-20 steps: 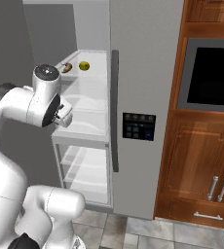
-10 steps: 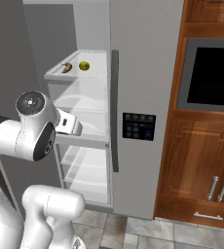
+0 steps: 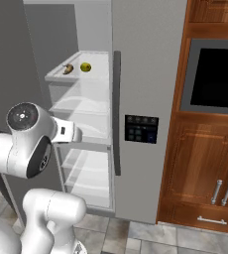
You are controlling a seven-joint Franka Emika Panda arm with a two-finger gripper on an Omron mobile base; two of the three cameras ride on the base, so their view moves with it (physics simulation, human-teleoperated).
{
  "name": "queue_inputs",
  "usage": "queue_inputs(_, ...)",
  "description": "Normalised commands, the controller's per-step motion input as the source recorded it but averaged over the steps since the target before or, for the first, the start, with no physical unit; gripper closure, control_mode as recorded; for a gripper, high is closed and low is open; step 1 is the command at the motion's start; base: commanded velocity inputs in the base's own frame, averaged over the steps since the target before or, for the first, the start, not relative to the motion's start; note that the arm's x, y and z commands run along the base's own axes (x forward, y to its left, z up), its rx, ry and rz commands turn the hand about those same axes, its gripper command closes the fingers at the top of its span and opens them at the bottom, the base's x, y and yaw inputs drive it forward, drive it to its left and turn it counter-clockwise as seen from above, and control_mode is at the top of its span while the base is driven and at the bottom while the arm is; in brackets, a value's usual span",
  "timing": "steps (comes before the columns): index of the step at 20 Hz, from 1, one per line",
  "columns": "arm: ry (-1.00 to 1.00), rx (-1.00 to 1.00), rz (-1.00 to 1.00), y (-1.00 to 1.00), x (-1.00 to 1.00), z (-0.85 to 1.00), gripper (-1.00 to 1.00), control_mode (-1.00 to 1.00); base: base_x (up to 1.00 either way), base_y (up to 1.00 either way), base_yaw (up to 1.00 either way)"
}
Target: Retrieve the pear and banana from the fridge and place them into the bowl on the dining table.
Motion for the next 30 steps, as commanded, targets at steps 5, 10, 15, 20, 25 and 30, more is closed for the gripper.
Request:
queue_inputs(5,0.05,-0.08,0.00,0.06,-0.16,0.22,-1.00,-1.00,0.00,0.00,0.00)
queue_inputs(10,0.02,-0.03,0.00,0.00,-0.26,0.14,-1.00,-1.00,0.00,0.00,0.00)
queue_inputs(15,0.00,-0.01,0.00,0.00,-0.28,0.02,-1.00,-1.00,0.00,0.00,0.00)
queue_inputs(20,-0.05,0.00,0.02,-0.06,-0.44,0.00,-1.00,-1.00,0.00,0.00,0.00)
queue_inputs(25,-0.09,0.00,0.03,-0.01,-0.56,0.00,-1.00,-1.00,0.00,0.00,0.00)
queue_inputs(30,-0.07,0.00,0.02,0.00,-0.46,0.00,-1.00,-1.00,0.00,0.00,0.00)
